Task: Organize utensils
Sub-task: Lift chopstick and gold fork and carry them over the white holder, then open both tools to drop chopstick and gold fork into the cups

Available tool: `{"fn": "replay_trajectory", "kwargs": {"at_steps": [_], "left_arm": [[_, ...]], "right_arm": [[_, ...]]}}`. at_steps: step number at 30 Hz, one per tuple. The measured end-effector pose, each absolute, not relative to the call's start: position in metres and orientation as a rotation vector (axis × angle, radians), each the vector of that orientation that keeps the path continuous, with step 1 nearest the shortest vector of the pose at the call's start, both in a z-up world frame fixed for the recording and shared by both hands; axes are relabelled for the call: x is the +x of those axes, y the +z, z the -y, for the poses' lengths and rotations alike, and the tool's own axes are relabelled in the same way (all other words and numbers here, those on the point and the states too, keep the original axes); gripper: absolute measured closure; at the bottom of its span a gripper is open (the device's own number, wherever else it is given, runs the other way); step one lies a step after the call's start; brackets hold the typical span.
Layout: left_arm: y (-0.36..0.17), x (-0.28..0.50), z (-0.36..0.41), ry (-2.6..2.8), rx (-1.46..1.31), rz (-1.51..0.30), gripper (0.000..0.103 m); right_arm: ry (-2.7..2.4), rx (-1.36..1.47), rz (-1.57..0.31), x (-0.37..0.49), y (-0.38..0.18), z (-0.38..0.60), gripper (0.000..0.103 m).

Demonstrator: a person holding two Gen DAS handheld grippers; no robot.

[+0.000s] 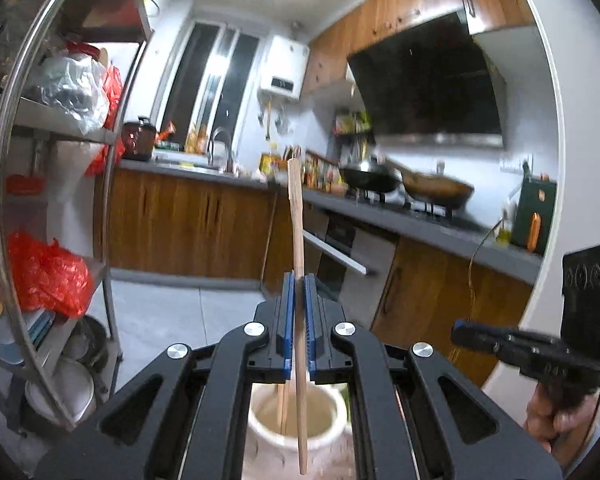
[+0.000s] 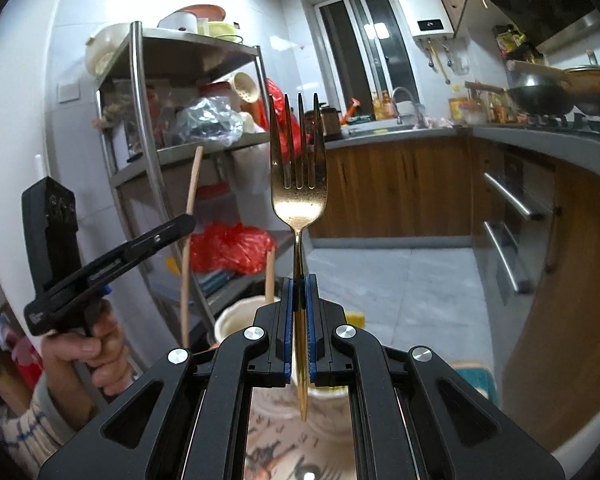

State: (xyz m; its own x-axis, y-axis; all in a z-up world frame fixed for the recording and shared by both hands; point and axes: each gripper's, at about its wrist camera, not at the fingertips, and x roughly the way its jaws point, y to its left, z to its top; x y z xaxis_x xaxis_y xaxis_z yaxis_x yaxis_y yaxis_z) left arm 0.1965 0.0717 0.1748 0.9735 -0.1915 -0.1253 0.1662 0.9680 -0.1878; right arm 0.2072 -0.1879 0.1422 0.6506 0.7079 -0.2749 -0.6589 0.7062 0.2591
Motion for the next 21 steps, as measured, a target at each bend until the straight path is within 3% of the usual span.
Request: {"fn": "replay_trajectory", "kwargs": {"at_steps": [6,21], "left_arm": [[0.167,0.223,-0.069,-0.138,-0.187,-0.091,0.098],[0.107,0.247,-0.038,-0.076,-0.039,-0.281,0.098]], "right_arm": [[0.745,0.127,-0.339,0.221,0.149,0.178,0.096],[0.698,0.054,-0.505,0.256,0.097,0.151,0.096]]}}
